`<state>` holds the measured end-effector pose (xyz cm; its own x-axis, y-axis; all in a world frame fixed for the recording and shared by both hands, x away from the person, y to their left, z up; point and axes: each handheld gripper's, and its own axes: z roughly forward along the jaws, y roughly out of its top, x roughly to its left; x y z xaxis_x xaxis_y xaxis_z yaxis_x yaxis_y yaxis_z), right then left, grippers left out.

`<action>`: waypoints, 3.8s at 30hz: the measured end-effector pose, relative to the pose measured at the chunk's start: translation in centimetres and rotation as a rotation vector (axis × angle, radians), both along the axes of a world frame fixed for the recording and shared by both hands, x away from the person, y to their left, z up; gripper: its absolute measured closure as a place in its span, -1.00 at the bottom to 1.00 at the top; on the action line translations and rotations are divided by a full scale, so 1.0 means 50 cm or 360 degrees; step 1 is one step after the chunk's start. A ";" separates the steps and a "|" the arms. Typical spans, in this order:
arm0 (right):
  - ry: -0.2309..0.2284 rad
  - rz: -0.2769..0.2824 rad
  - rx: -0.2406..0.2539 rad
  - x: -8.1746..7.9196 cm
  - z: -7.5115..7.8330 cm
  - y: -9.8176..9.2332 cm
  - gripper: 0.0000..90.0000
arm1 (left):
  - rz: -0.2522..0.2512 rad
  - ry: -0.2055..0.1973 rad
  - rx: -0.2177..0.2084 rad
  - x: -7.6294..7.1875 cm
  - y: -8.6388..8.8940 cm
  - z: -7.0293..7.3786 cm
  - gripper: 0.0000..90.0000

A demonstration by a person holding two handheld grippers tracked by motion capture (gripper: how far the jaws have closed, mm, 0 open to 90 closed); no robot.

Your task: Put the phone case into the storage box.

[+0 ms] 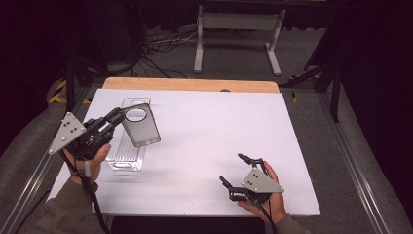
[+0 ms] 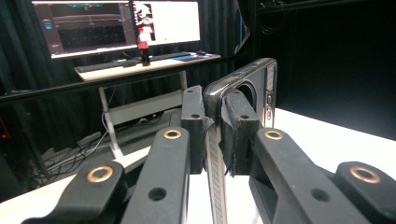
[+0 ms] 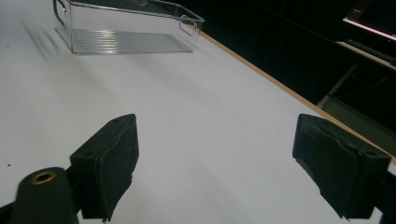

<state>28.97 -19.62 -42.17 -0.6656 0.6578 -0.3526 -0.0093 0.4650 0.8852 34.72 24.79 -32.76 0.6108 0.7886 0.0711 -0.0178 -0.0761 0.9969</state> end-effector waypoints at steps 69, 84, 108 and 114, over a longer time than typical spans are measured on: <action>0.0028 -0.0010 0.0039 0.012 -0.005 -0.006 -0.66 | 0.0151 0.0076 0.0207 0.179 0.043 0.032 0.79; 0.0025 0.0003 0.0019 0.011 -0.006 -0.004 -0.66 | 0.0197 0.0110 0.0252 0.226 0.041 0.005 0.79; 0.0072 0.0019 -0.0022 0.019 -0.021 0.003 -0.66 | 0.0182 0.0165 0.0247 0.324 0.039 -0.081 0.79; 0.0069 0.0022 -0.0050 0.017 -0.023 0.010 -0.66 | 0.0206 0.0168 0.0282 0.342 0.038 -0.090 0.79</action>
<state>29.81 -19.12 -43.30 -0.6897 0.6374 -0.3436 0.0223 0.4929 0.8698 51.80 26.71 -37.26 0.5168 0.8417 0.1566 0.1072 -0.2451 0.9635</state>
